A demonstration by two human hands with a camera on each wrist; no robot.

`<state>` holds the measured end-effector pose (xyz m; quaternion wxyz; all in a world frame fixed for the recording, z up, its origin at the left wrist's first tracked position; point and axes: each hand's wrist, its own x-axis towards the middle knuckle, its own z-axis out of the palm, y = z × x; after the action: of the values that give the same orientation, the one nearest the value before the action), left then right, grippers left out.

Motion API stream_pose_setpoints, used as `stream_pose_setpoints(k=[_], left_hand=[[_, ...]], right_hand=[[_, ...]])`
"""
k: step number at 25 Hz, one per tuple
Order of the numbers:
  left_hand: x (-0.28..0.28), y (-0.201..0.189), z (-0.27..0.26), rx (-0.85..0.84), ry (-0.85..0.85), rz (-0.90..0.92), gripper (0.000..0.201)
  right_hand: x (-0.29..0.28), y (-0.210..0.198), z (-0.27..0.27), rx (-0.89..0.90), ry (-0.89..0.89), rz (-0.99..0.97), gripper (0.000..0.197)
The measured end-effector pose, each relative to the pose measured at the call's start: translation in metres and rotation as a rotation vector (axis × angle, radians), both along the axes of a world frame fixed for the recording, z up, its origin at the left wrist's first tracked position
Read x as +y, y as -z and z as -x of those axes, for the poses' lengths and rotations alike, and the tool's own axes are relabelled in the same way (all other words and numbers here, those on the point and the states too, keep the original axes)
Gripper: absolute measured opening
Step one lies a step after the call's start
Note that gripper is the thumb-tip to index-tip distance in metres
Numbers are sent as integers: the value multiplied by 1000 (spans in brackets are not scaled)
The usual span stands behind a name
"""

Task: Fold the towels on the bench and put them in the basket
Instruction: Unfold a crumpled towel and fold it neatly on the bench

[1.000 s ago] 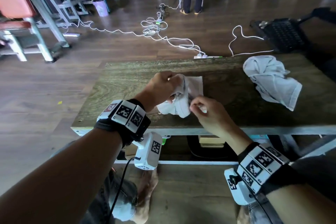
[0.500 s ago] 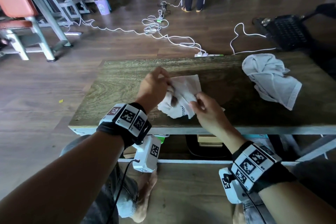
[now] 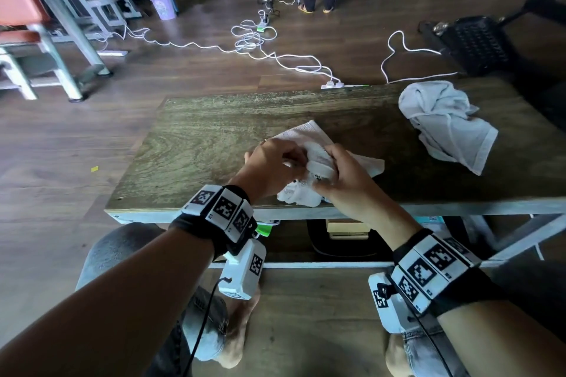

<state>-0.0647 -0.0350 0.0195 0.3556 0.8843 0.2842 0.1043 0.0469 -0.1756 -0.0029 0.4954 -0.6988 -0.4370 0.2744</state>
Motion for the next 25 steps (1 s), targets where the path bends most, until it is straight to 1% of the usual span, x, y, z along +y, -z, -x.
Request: stream_pose_setpoints(k=[3, 4, 6, 7, 10, 11, 12, 13, 14, 16, 18, 21, 23, 25], left_hand=[[-1, -10, 2, -62, -29, -13, 15], [1, -9, 3, -85, -20, -33, 16], [-1, -12, 5, -67, 11, -68, 29], [-3, -14, 7, -51, 7, -70, 30], [3, -13, 9, -80, -52, -69, 15], [5, -13, 10, -96, -57, -76, 12], [6, -13, 12, -127, -30, -71, 9], [4, -16, 14, -149, 12, -51, 11], [2, -18, 15, -160, 65, -30, 15], [-5, -21, 17, -157, 111, 5, 14], [-7, -21, 16, -167, 104, 40, 10], [-10, -20, 18, -147, 115, 110, 13], [-13, -20, 18, -134, 118, 66, 14], [-13, -20, 17, -105, 91, -24, 8]], right_hand=[[0, 0, -4, -38, 13, 2, 44], [1, 0, -6, -47, 19, -13, 44], [4, -1, -8, -45, 26, -36, 40], [5, -2, -7, -35, 19, -42, 37], [6, -1, -5, 31, -12, -68, 23], [4, -3, -4, 14, 1, -69, 26], [3, -4, -5, -18, 28, -71, 37], [2, -6, -5, -58, 54, -68, 46], [2, -7, -6, -102, 76, -67, 49], [2, -7, -6, -164, 99, -76, 48], [3, -8, -4, -199, 136, -104, 44], [1, -8, -5, -221, 193, -144, 40], [-1, -9, -7, -231, 200, -148, 36], [-2, -10, -10, -243, 184, -154, 31]])
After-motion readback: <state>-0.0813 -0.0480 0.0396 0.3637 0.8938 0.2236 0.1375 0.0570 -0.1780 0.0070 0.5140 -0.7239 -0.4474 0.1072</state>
